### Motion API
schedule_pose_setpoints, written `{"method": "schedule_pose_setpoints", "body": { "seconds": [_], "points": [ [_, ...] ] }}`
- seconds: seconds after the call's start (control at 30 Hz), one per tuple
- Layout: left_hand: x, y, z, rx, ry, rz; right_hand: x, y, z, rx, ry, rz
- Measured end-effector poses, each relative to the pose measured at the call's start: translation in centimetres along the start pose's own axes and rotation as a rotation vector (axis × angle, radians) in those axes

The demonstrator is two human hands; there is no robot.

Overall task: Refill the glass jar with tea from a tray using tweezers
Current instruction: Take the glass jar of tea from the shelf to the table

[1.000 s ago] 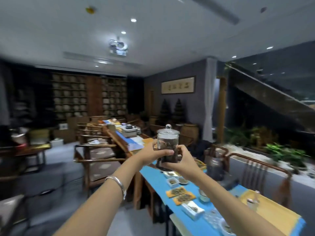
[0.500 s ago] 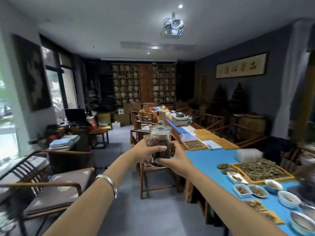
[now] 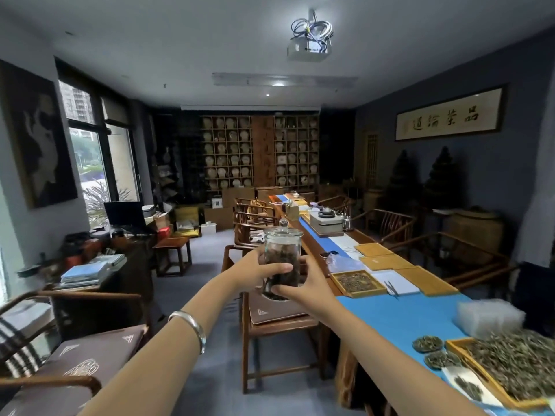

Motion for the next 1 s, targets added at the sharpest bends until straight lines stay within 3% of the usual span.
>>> {"method": "schedule_pose_setpoints", "body": {
  "seconds": [0.4, 0.77, 1.0],
  "points": [
    [2.0, -15.7, -7.6, -0.018, 0.028, -0.054, 2.7, -15.2, 4.2, -0.02, 0.019, 0.032],
    [6.7, -34.5, -16.1, -0.075, 0.145, -0.232, 3.4, -34.0, 8.5, -0.02, 0.049, 0.225],
    [4.3, -45.3, -22.3, -0.025, 0.226, -0.298, 6.7, -41.1, 13.7, -0.104, 0.059, 0.345]
  ]
}}
Point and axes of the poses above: each hand's wrist, its own y-axis away from the middle knuckle, its own x-axis out of the back of the hand, z = x × y, the point moved 2 cm from there along -y, towards the middle knuckle, and after that the axes turned 12 degrees about -x, right-handed, at the moved point
